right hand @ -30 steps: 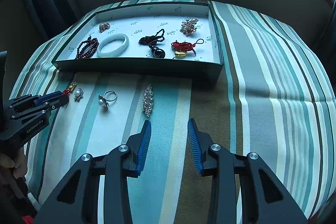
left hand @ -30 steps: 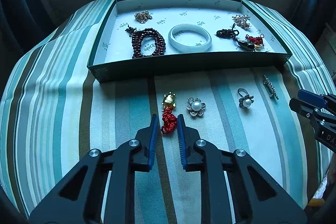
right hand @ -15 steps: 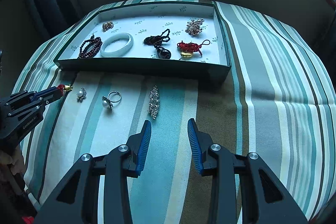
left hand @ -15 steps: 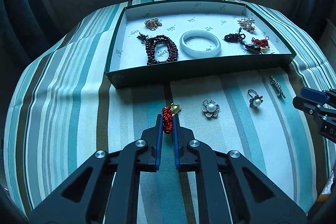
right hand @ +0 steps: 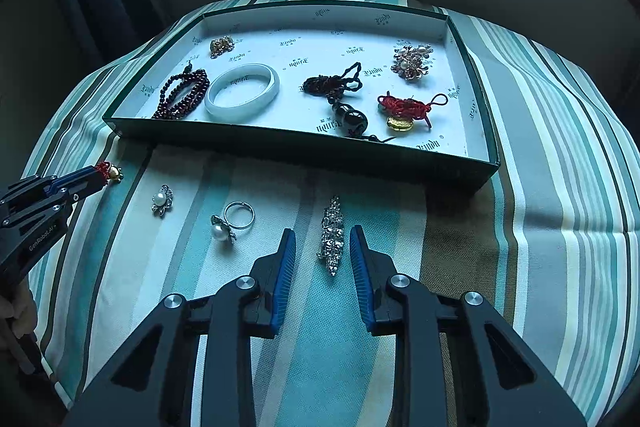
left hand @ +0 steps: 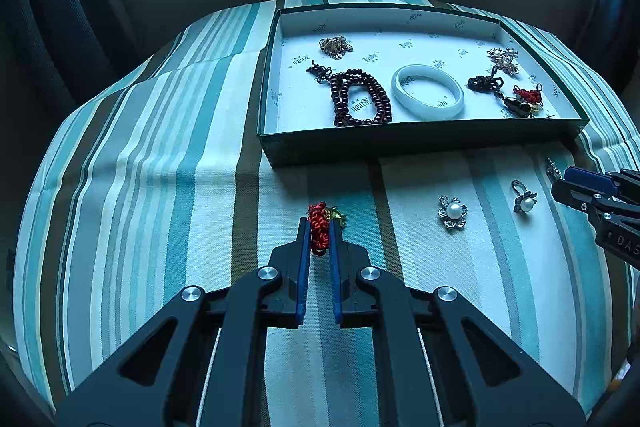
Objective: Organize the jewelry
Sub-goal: 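Grasp the crystal bar brooch with the right gripper while the left holds the red tassel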
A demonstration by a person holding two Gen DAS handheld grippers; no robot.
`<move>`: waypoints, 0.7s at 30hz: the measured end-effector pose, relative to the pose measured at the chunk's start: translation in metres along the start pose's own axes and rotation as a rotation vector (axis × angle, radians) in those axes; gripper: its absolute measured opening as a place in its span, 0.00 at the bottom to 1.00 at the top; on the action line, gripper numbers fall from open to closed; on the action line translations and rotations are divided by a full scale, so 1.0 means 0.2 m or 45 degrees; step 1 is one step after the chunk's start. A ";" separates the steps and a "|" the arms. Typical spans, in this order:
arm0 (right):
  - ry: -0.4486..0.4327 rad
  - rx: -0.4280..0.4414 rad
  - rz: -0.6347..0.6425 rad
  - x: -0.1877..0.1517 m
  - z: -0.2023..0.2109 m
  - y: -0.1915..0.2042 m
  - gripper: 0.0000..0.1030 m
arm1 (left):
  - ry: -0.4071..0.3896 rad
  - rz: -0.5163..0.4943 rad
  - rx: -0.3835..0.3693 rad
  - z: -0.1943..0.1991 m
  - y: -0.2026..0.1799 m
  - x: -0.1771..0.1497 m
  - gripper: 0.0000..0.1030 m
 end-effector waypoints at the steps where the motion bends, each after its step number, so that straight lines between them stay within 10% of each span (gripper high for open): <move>1: 0.004 -0.001 -0.001 0.00 -0.01 0.00 0.26 | 0.002 0.002 0.001 0.00 0.01 0.00 0.09; 21: -0.002 -0.016 0.015 0.00 -0.02 -0.01 0.13 | 0.019 0.026 0.022 -0.05 0.04 -0.01 0.09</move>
Point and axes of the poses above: each gripper's, at about its wrist camera, not at the fingertips, and z roughly against the way its jaws point, y to its left, x to its top, the point moved 8 cm from there along -z, roughly the way its jaws point, and after that the axes turned 9 degrees about -z, right-handed, at the moved point
